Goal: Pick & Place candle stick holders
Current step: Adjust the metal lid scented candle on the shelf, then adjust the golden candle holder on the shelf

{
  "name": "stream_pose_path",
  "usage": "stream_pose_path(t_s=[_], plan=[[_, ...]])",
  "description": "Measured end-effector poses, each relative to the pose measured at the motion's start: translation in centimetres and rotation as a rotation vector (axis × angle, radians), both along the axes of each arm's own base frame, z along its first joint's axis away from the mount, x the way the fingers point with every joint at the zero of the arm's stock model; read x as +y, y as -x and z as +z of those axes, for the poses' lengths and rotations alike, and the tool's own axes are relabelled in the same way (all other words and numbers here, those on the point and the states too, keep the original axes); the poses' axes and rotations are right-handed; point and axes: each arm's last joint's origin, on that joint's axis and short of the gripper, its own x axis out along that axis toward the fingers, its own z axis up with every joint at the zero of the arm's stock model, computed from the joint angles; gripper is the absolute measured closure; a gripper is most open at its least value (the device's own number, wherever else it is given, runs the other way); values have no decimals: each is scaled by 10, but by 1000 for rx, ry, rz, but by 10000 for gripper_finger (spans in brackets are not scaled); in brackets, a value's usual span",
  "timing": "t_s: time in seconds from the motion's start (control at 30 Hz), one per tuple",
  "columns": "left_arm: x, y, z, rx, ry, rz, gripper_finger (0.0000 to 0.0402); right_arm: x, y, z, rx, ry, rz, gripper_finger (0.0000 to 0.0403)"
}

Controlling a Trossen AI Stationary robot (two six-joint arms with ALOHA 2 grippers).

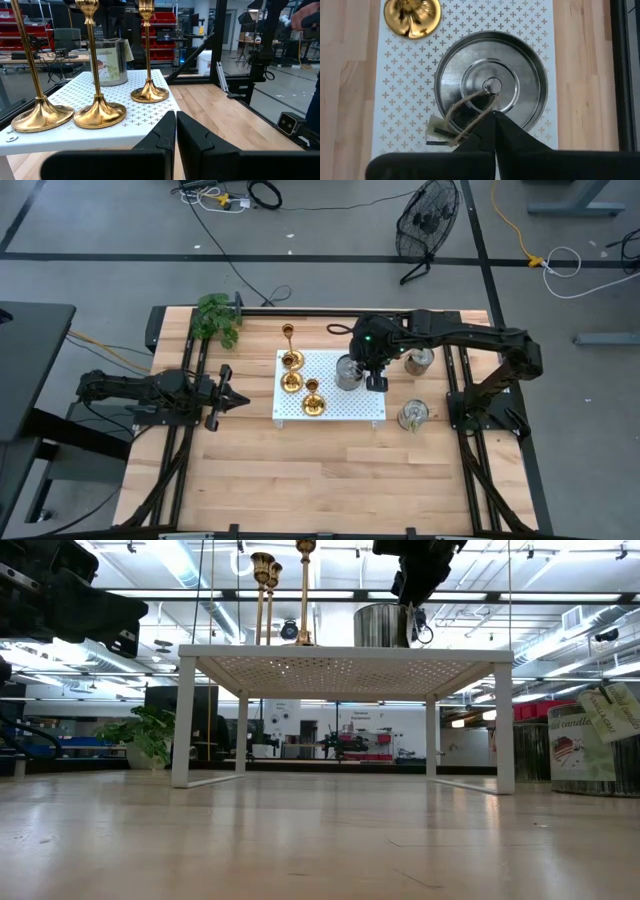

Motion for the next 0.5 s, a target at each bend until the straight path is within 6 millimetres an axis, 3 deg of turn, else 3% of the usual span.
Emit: stream_pose_path(t_s=[0.5], plan=[[0, 0, 0, 0, 0, 0, 383, 5, 15, 20, -90, 6, -7, 403]])
